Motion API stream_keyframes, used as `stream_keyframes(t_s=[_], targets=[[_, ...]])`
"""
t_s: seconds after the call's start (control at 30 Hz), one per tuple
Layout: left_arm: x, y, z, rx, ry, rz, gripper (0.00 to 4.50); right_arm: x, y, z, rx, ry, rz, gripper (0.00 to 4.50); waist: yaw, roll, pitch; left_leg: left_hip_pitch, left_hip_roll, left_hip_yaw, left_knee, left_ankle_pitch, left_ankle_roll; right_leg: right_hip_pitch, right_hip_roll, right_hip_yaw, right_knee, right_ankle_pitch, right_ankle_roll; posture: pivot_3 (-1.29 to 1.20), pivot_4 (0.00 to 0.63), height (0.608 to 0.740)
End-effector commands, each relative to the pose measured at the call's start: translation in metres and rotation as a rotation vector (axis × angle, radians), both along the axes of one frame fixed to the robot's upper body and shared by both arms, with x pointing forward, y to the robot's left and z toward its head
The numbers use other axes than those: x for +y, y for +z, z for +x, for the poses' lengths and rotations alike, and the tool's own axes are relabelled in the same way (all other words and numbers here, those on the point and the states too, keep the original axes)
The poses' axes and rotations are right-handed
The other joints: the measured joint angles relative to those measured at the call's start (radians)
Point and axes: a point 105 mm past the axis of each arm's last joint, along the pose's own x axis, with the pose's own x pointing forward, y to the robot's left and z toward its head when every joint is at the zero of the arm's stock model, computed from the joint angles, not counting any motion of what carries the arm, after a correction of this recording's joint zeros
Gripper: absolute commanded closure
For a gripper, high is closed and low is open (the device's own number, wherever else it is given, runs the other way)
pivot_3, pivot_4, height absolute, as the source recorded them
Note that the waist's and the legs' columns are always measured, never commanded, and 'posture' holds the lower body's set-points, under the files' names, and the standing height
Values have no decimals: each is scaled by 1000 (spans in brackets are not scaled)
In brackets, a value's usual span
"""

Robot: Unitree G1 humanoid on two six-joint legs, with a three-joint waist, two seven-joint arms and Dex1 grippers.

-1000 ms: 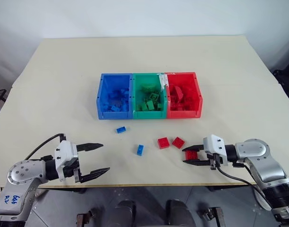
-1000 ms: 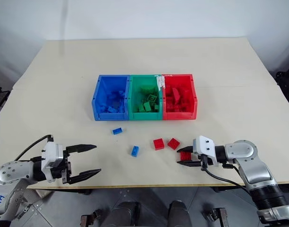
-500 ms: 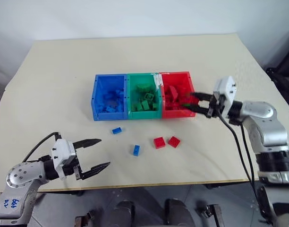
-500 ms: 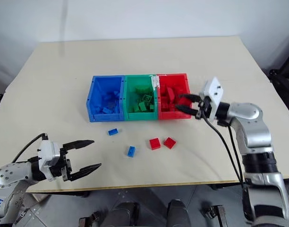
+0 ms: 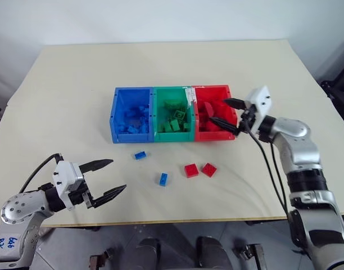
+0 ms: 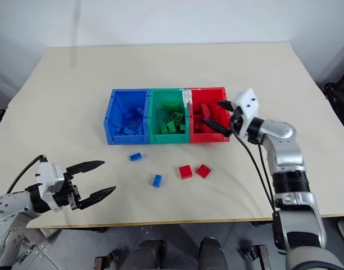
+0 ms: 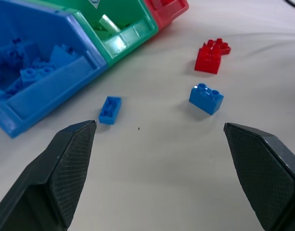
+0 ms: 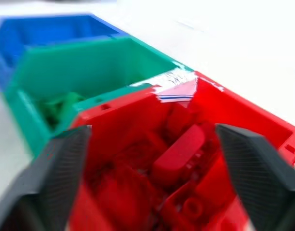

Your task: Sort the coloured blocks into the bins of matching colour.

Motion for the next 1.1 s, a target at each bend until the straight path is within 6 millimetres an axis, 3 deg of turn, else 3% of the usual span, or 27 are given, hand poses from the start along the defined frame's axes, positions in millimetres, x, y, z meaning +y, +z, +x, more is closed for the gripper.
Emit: stream_keyframes(t_s=[0.03, 0.13, 0.27, 0.33, 0.4, 0.57, 0.77, 1.1], targets=[[-11, 1, 6, -4, -89, 24, 0, -27, 13, -39, -36, 24, 5, 32, 8, 0, 0, 0, 0, 0, 0, 0, 0, 0, 0, 0, 0, 0, 0, 0, 150, 740], [-22, 1, 18, -24, -154, 48, 0, -48, -7, -75, 11, 14, -94, 32, 20, 1, 0, 0, 0, 0, 0, 0, 0, 1, 1, -1, -1, 0, 0, 0, 150, 740], [-33, 2, 31, -34, -206, 48, 0, -78, -34, -109, 84, -41, -244, 32, 10, 1, 0, 1, -1, 5, 2, -1, 0, 1, 2, 1, 0, 0, 0, 0, 150, 740], [-38, 0, 35, -35, -235, 61, 0, -90, -45, -121, 123, -70, -295, 32, 9, 1, 0, 3, -1, 6, 1, -1, 0, 1, 2, 2, -1, 0, 0, 0, 150, 740], [-39, -2, 38, -38, -253, 69, 0, -90, -50, -125, 155, -92, -270, 32, 1, 0, 0, 4, -1, 8, 1, -1, 0, 1, 3, 3, -1, 0, 0, 0, 150, 740], [-37, -1, 36, -44, -246, 67, 0, -44, -52, -112, 225, -36, -144, 32, -22, 0, 0, 6, 2, 10, 2, 0, -1, 1, 3, 4, 0, 1, -1, 0, 150, 740], [-25, -1, 26, -38, -187, 75, 0, 2, -63, -100, 332, 11, -141, 32, -8, 0, 0, 5, 4, 7, 2, 0, -1, 0, 2, 4, 0, 1, -2, 0, 150, 740], [-14, -1, 9, -30, -106, 74, 0, 40, -93, -82, 464, -38, -253, 32, 5, 1, 0, 4, 3, 5, 2, -1, -1, 0, 2, 4, -1, 1, -2, 0, 150, 740]])
